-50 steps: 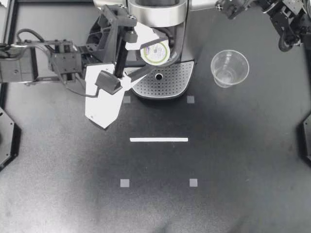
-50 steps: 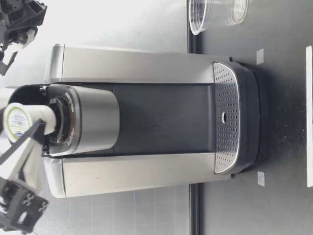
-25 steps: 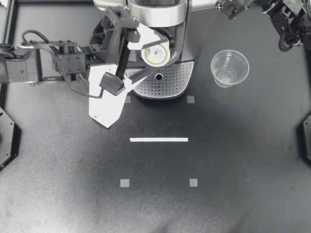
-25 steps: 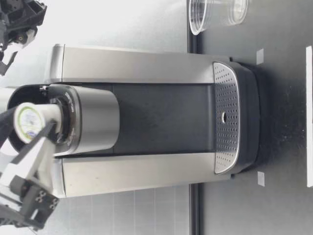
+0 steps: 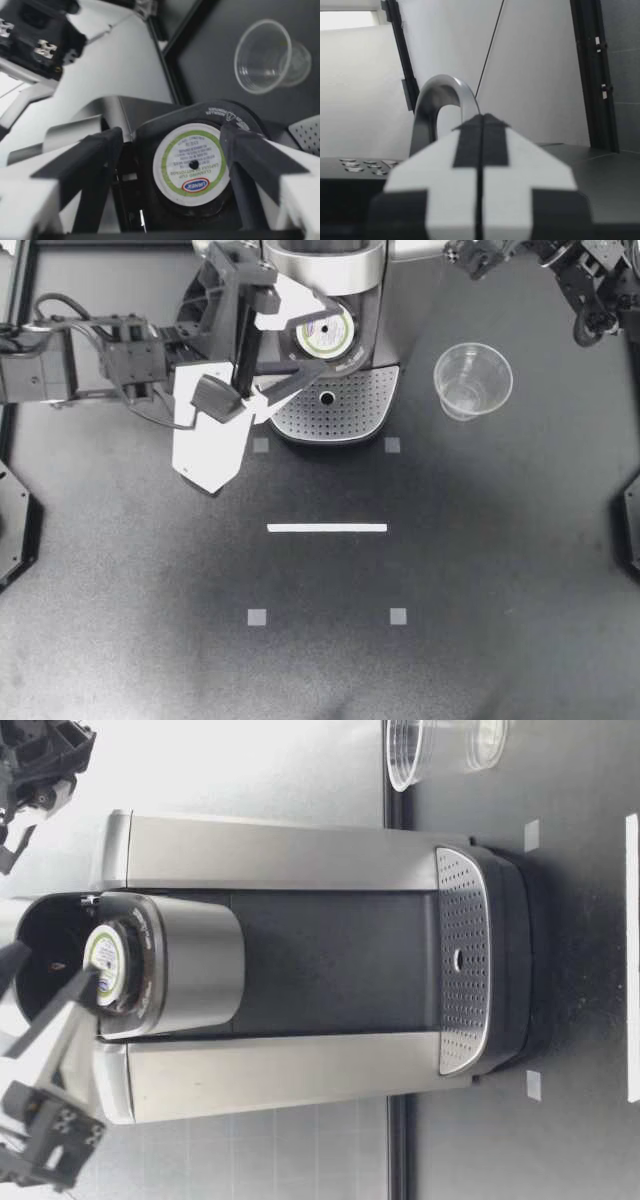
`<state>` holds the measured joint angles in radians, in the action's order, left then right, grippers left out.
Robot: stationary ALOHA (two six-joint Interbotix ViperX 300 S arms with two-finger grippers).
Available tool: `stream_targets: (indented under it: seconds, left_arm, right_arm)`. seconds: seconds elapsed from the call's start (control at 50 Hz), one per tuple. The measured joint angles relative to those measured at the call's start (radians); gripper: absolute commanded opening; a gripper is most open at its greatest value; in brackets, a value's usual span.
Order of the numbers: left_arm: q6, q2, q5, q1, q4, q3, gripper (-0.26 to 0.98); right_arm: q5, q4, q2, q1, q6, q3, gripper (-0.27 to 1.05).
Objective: Place the coffee capsule inside the capsule container, then place the cup onto the center of the cup tray, then push the 'Hot Water' and 'Travel Mug' buttons.
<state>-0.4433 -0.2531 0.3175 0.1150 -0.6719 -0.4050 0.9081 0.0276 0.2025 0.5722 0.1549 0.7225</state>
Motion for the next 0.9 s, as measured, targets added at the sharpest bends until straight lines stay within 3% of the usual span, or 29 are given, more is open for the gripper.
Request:
stream_targets:
  seconds: [0.1, 0.26, 0.42, 0.54, 0.7, 0.9]
  left_arm:
    - [0.081, -0.041, -0.058, 0.000, 0.026, -0.040, 0.71]
    - [0.336, -0.192, -0.281, 0.000, 0.133, -0.213, 0.68]
    - [0.561, -0.339, -0.592, 0.000, 0.210, -0.439, 0.51]
    - [0.621, -0.408, -0.696, 0.002, 0.278, -0.554, 0.35]
    - [0.627, -0.445, -0.712, 0.002, 0.347, -0.624, 0.16]
    - [0.629, -0.448, -0.710, 0.003, 0.368, -0.646, 0.14]
  right_arm:
    - [0.000, 0.000, -0.002, 0.000, 0.000, 0.002, 0.02]
    - [-0.012, 0.009, 0.005, 0.012, 0.002, -0.008, 0.02]
    - [-0.095, 0.014, -0.006, 0.046, 0.002, -0.074, 0.02]
    - [-0.184, 0.014, -0.046, 0.051, 0.002, -0.143, 0.02]
    - [-0.261, 0.009, -0.094, 0.049, 0.002, -0.216, 0.02]
    - [-0.279, -0.003, -0.107, 0.031, 0.002, -0.250, 0.02]
